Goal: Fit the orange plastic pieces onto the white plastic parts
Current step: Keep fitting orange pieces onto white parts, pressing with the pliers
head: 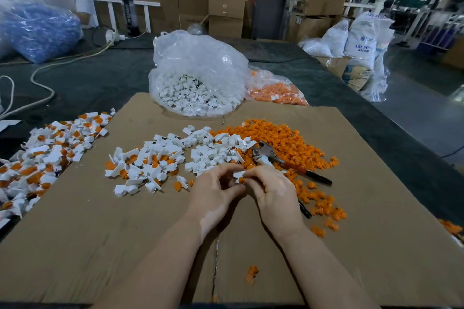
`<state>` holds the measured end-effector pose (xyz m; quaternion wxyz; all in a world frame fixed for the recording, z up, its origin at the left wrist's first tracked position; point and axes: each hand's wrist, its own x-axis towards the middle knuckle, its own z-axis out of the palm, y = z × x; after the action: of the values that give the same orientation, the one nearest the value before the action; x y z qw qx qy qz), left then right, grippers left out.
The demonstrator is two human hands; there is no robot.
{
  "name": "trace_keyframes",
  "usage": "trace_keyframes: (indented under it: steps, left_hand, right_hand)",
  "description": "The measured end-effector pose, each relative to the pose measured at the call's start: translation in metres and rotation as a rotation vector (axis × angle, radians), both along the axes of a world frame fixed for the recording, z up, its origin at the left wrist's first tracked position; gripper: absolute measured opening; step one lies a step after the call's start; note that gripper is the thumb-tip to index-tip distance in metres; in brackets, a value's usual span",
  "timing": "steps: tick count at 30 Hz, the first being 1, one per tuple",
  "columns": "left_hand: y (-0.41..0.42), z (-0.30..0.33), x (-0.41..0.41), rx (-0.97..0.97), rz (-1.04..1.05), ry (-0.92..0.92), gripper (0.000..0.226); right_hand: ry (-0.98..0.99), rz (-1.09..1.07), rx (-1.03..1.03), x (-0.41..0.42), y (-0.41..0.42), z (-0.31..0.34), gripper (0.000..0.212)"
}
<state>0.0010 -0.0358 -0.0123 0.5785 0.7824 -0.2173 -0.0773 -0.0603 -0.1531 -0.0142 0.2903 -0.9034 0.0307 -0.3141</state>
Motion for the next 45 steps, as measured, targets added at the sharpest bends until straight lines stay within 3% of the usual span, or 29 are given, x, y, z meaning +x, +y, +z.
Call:
trace_keyframes:
  steps: [8,19,25,29,32,40,45]
  left_hand:
    - [0.0002,-0.0029,0.0000,0.025,0.039,-0.086,0.029]
    - [-0.0016,-0.0060,-0.0012,0.160,0.052,-0.226,0.031]
    - [-0.0024,-0.0061,-0.0013,0.173,0.044,-0.222,0.030]
    - [-0.0014,-0.0052,-0.0005,0.111,0.046,-0.161,0.028]
    - [0.0001,-0.0033,-0.0001,0.092,0.032,-0.143,0.028]
    - [-0.0013,-0.0011,-0.0025,0.117,0.021,-0.168,0.026]
    - [-0.0025,-0.0024,-0.0018,-0.031,0.140,-0.092,0.023]
  right_hand:
    - [-0.052,0.007,-0.028,-0.0020,-0.0001,0.0007,0.015]
    - [-0.035,0.015,-0.194,-0.0012,0.0022,0.0002,0.009]
    - [-0.036,-0.017,-0.225,-0.0007,0.0040,-0.0004,0.013]
    - [-0.023,0.003,-0.097,-0.0008,0.0009,-0.0008,0.002]
    - [0.001,0.021,-0.033,-0.0021,-0.0006,0.0014,0.007]
    - [0.020,0.042,-0.053,-0.0016,0.0001,0.0013,0.009]
    - [-0.062,-0.095,-0.087,-0.0015,-0.0002,-0.0016,0.017]
